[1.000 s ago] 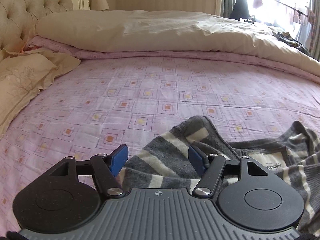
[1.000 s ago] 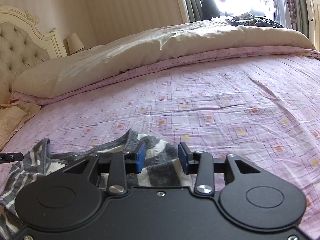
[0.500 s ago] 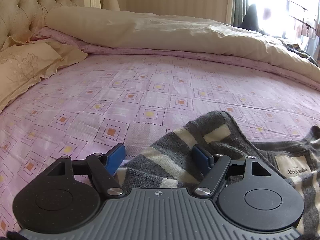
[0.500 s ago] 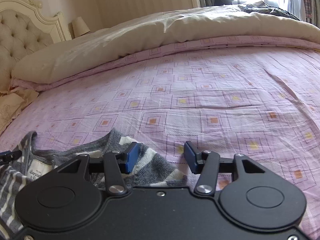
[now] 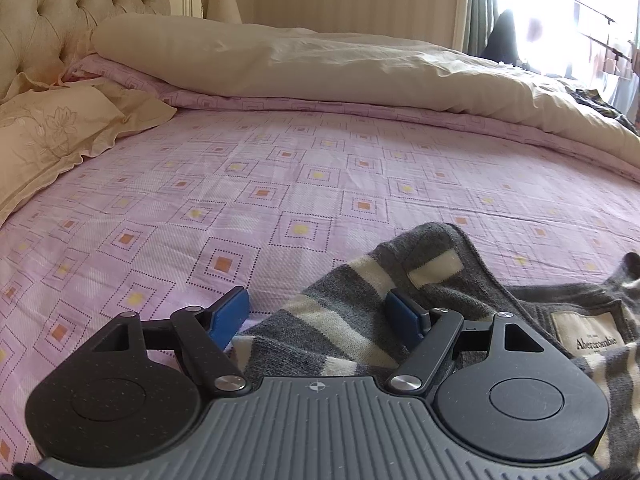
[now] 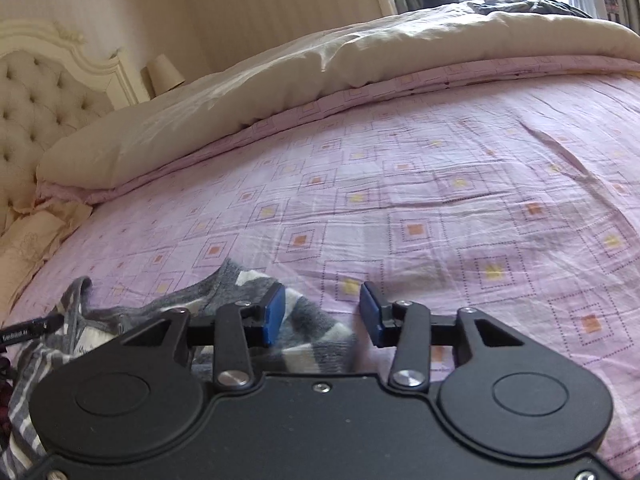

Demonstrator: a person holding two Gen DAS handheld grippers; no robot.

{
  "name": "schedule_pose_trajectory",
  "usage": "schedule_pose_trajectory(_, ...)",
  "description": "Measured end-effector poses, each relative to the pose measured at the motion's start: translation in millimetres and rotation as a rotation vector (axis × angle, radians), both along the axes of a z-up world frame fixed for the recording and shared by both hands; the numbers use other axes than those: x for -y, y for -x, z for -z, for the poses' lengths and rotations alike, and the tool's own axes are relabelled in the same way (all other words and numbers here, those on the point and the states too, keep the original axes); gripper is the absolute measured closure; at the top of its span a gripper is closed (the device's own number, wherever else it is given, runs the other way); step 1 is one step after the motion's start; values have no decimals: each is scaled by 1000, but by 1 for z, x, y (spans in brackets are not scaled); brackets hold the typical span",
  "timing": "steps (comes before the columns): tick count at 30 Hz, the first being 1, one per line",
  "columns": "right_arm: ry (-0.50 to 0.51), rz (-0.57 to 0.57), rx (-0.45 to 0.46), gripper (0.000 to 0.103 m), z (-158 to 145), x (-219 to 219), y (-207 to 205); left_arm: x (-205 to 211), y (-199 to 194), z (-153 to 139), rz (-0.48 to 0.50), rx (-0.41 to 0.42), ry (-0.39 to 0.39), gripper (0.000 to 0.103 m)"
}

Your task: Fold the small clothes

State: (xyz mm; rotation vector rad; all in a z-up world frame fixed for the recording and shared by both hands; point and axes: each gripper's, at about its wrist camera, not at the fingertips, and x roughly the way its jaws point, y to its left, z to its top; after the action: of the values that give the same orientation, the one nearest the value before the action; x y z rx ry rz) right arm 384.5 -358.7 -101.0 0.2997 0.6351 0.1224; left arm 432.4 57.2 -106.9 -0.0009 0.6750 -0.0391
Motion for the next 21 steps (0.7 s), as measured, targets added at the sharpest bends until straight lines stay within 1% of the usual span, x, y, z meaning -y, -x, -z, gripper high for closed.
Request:
schedule_pose_trajectory(2, 48, -33, -5, 81, -1, -12, -1, 0, 0, 0, 0, 0, 0, 27)
schedule_pose_trajectory(4, 72, -64, -12, 92, -2, -20, -1, 0, 0, 0, 0, 0, 1, 27)
schedule_pose_trajectory(5, 110, -73, -6, 94, -4, -26, 0, 0, 0, 0, 0, 0, 2, 28)
schedule_pose_trajectory(6, 174, -70, 5, 95, -7, -33, 2, -1, 0, 0, 0, 1, 4, 28)
schedule_pose_trajectory(8, 305, 22, 36, 96, -11, -39, 7, -1, 0, 0, 0, 1, 6, 28)
schedule_pose_trajectory(9, 306, 62, 32, 96, -9, -34, 5, -1, 0, 0, 0, 1, 4, 28)
schedule_pose_trajectory(10, 266, 78, 6, 96, -5, -27, 3, -1, 0, 0, 0, 1, 3, 28)
schedule_pose_trajectory(11, 232, 75, -8, 96, -1, -23, 1, -1, 0, 1, 0, 1, 5, 27)
schedule_pose_trajectory(13, 228, 66, 3, 94, 0, -22, 1, -1, 0, 1, 0, 1, 4, 27)
schedule_pose_trajectory(15, 217, 63, 8, 81, -1, -21, 1, -1, -1, 1, 0, -2, -1, 27)
schedule_pose_trajectory(16, 213, 69, 12, 66, -2, -20, 3, 0, -1, 1, 1, -6, -10, 27)
schedule_pose_trajectory(17, 212, 75, 21, 61, -5, -19, 5, 3, -2, -1, 7, -16, -25, 27)
schedule_pose_trajectory(19, 217, 68, 40, 61, -11, -20, 10, 6, -7, -5, 25, -51, -50, 27)
schedule_pose_trajectory(20, 218, 58, 46, 61, -14, -20, 11, 5, -12, -9, 39, -85, -57, 27)
schedule_pose_trajectory(21, 218, 43, 57, 61, -19, -20, 12, 4, -17, -14, 44, -117, -46, 28)
